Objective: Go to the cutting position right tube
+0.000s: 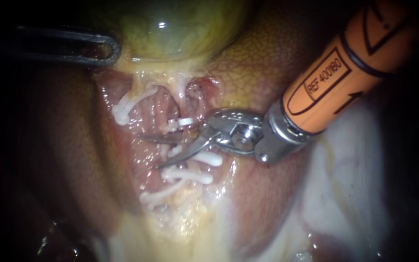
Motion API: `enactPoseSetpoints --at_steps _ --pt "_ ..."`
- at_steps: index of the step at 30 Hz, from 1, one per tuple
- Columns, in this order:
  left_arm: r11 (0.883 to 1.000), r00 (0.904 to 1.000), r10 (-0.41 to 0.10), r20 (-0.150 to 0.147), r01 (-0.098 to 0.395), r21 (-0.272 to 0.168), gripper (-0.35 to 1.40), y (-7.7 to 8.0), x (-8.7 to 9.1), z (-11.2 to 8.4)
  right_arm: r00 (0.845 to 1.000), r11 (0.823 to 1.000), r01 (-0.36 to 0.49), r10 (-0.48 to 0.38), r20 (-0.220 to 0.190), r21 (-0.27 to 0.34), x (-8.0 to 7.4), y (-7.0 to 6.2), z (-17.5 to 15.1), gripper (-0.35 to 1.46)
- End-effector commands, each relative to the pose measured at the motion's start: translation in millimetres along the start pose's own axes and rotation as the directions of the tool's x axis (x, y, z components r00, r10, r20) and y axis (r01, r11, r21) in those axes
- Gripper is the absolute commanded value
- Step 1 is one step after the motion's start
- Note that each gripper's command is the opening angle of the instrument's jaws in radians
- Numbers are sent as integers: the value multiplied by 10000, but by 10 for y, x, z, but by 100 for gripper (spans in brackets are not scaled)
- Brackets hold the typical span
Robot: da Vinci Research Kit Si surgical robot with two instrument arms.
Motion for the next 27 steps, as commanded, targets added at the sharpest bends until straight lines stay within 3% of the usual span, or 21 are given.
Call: enactPoseSetpoints --at_steps 1,7,17,27 --pt "10000 10000 -3 -3 3 -4 -35 0 0 0 10000 10000 -2 2 -22 -4 0 0 1 104" --pt "10000 10000 -3 -3 3 -4 -35 0 0 0 9997 9998 -17 21 -233 177 6 -9 1 103" --pt "10000 10000 -1 -5 1 0 -35 0 0 -1 9984 9979 -143 178 -546 637 38 -45 4 104" --pt "10000 10000 -2 -5 2 -1 -35 0 0 0 9982 9977 -202 237 -543 642 38 -44 3 108"
